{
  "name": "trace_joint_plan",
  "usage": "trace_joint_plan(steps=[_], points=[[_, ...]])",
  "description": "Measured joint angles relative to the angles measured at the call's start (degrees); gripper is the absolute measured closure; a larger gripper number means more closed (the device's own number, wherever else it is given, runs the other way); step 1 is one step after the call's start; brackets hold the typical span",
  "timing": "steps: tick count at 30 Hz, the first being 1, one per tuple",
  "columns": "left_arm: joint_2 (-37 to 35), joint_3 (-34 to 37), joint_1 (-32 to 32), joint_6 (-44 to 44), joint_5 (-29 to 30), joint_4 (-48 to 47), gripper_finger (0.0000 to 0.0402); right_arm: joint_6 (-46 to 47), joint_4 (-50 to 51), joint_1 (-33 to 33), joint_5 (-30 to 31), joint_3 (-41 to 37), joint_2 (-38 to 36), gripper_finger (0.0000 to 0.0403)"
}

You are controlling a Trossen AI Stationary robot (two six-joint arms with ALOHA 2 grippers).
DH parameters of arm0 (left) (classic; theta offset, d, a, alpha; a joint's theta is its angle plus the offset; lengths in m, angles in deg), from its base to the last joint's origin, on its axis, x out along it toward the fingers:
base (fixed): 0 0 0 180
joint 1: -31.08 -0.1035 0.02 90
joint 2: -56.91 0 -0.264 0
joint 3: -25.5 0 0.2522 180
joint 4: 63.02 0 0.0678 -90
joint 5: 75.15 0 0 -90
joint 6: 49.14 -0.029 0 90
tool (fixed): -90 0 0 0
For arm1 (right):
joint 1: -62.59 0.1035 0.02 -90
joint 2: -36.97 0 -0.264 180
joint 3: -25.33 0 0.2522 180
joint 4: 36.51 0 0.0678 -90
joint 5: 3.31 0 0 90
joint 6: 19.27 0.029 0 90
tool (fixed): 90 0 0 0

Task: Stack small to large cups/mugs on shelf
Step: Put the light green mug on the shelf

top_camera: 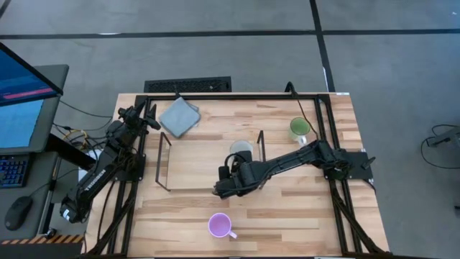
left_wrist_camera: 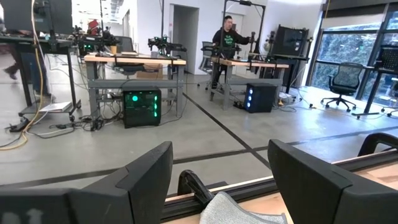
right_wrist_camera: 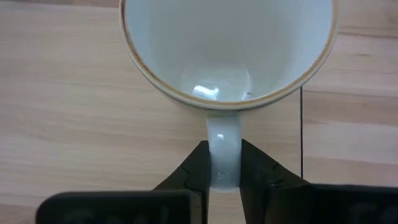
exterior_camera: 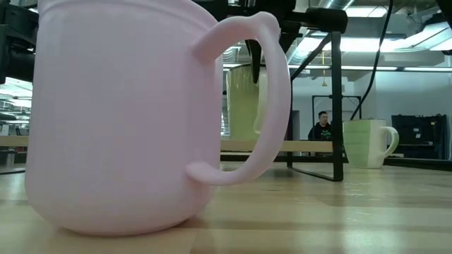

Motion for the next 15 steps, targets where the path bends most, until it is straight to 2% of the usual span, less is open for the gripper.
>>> trace_joint_plan(steps=[7, 15], points=[[0.00, 0.01, -0.02, 0.00, 0.15, 0.04, 0.0148, 0.24, -0.41, 0.09, -0.71, 0.00, -0.01, 0.0305], [0.00, 0.02, 0.00, 0.00, 0.17, 0.08, 0.0148, 0.47, -0.60, 0.08, -2.11, -0.02, -0.02, 0.0312]])
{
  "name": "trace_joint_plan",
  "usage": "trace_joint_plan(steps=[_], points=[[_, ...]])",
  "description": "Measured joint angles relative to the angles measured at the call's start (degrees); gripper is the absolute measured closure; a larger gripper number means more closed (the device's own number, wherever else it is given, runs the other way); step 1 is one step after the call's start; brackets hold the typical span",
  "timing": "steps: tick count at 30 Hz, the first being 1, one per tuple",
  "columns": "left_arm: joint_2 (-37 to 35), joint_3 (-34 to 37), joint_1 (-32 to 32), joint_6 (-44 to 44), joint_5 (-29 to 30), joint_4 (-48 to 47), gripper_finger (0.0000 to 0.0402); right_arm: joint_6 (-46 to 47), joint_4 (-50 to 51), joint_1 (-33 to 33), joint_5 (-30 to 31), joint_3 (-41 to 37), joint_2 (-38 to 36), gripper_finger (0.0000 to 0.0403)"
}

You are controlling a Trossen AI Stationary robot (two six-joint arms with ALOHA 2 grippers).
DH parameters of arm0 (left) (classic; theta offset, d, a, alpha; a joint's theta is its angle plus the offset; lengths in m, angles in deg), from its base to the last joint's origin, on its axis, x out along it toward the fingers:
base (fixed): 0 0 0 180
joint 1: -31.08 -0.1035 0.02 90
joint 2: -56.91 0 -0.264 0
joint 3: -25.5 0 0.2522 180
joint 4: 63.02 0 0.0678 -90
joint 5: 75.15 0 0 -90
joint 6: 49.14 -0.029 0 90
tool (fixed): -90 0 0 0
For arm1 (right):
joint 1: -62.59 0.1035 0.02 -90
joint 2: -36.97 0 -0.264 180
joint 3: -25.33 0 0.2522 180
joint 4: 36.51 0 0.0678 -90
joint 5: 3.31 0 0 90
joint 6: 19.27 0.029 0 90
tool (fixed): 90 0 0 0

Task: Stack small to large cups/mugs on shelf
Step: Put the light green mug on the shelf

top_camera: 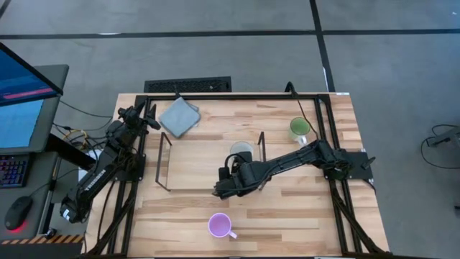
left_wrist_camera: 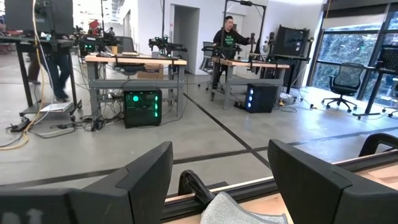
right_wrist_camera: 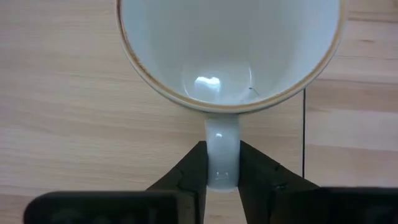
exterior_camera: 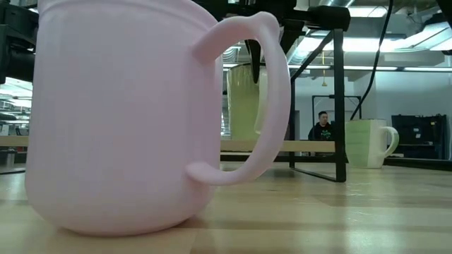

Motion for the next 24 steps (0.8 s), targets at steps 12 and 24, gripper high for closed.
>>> trace_joint_plan(steps=[12, 24], points=[[0.00, 0.00, -0.01, 0.00, -0.02, 0.03, 0.0148, -0.39, -1.07, -0.02, -1.52, -0.02, -0.04, 0.0310], [0.00, -0.02, -0.02, 0.00, -0.02, 0.05, 0.0148, 0.09, -1.23, -0.80, -3.61, -0.02, -0.02, 0.0303]])
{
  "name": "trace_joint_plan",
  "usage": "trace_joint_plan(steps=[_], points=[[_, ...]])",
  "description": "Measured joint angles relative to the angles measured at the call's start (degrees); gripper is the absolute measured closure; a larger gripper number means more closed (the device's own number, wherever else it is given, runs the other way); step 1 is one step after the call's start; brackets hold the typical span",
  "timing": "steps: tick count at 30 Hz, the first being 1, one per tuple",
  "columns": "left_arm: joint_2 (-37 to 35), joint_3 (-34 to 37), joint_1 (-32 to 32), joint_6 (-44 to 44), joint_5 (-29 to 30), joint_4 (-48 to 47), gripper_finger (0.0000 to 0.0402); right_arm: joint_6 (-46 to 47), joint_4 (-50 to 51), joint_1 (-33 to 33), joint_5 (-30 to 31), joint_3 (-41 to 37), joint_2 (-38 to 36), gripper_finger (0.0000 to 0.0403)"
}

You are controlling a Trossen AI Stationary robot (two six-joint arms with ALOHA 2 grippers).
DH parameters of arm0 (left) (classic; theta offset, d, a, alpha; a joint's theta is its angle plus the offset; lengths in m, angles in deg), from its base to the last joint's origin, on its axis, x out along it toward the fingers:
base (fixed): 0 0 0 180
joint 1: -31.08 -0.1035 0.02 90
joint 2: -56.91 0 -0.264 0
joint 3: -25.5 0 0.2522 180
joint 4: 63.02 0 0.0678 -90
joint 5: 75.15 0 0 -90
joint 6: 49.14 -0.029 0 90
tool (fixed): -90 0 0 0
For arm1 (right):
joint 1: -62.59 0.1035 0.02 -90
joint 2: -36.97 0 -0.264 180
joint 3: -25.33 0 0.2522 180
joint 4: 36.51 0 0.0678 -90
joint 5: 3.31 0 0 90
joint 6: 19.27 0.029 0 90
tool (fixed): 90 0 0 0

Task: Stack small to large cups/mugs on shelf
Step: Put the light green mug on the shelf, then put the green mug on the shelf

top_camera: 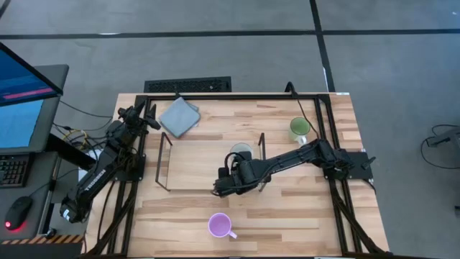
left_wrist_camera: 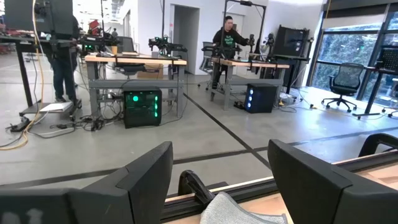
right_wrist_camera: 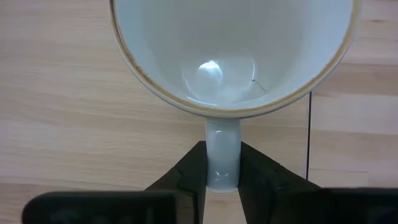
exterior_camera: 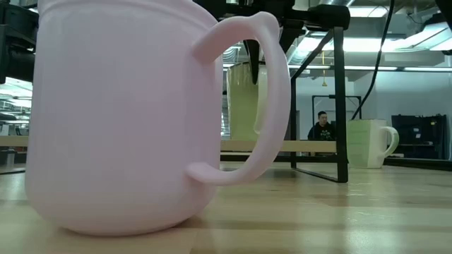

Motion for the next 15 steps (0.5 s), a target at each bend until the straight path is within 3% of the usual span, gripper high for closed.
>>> trace_joint_plan(steps=[15], points=[[0.00, 0.01, 0.02, 0.00, 0.00, 0.04, 0.0148, -0.52, 0.02, 0.04, 0.50, -0.04, 0.07, 0.0193]])
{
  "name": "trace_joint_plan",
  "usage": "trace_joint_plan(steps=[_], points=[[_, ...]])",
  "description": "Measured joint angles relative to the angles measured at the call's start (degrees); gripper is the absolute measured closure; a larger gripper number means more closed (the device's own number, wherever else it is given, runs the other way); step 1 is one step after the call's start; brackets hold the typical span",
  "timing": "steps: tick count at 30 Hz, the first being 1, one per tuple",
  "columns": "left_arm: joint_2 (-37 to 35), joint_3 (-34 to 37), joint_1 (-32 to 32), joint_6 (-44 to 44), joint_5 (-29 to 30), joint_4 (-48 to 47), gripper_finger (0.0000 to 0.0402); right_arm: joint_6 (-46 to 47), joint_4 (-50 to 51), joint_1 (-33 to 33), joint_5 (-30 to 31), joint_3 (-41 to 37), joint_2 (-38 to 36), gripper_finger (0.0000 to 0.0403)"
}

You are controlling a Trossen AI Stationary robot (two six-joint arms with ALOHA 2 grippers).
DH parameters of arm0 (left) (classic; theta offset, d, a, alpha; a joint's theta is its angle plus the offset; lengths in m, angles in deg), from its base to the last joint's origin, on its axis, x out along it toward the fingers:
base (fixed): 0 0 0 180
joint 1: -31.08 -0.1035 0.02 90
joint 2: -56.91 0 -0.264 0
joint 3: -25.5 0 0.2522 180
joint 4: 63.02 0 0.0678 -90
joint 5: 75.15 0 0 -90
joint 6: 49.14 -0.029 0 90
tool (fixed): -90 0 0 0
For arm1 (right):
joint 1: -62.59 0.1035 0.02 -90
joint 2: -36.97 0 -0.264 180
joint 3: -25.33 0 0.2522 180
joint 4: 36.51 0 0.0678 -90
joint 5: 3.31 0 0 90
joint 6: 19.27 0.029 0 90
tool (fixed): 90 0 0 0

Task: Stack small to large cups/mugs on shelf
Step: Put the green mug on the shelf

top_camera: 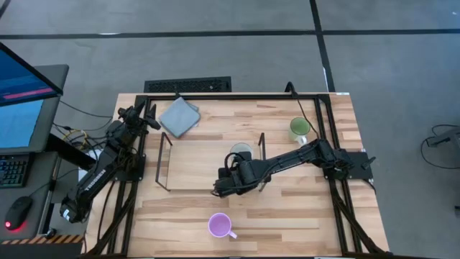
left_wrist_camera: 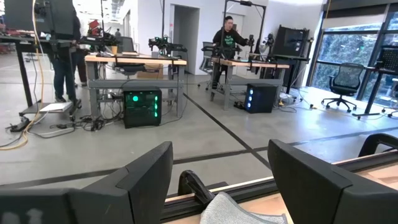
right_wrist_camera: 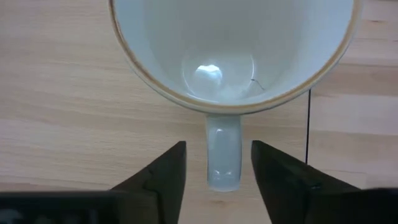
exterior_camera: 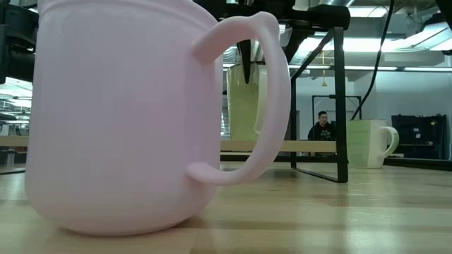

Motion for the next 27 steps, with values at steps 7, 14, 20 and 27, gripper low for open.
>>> trace_joint_plan(steps=[7, 14, 20, 27], points=[[0.00, 0.01, 0.00, 0.00, 0.00, 0.04, 0.0148, -0.97, -0.03, 0.02, 0.39, 0.00, 0.03, 0.0172], [0.00, 0.01, 0.00, -0.03, 0.00, 0.04, 0.0148, -3.84, -0.14, -0.44, 0.32, 0.00, 0.09, 0.0170], [0.00, -0.01, -0.01, -0.12, -0.02, -0.14, 0.0148, -5.24, 3.21, -0.84, 0.68, 2.77, 0.59, 0.0170], [0.00, -0.01, -0.02, -0.13, -0.37, -0.22, 0.0148, -11.10, 4.87, -1.49, 1.92, 9.36, 0.31, 0.0170]])
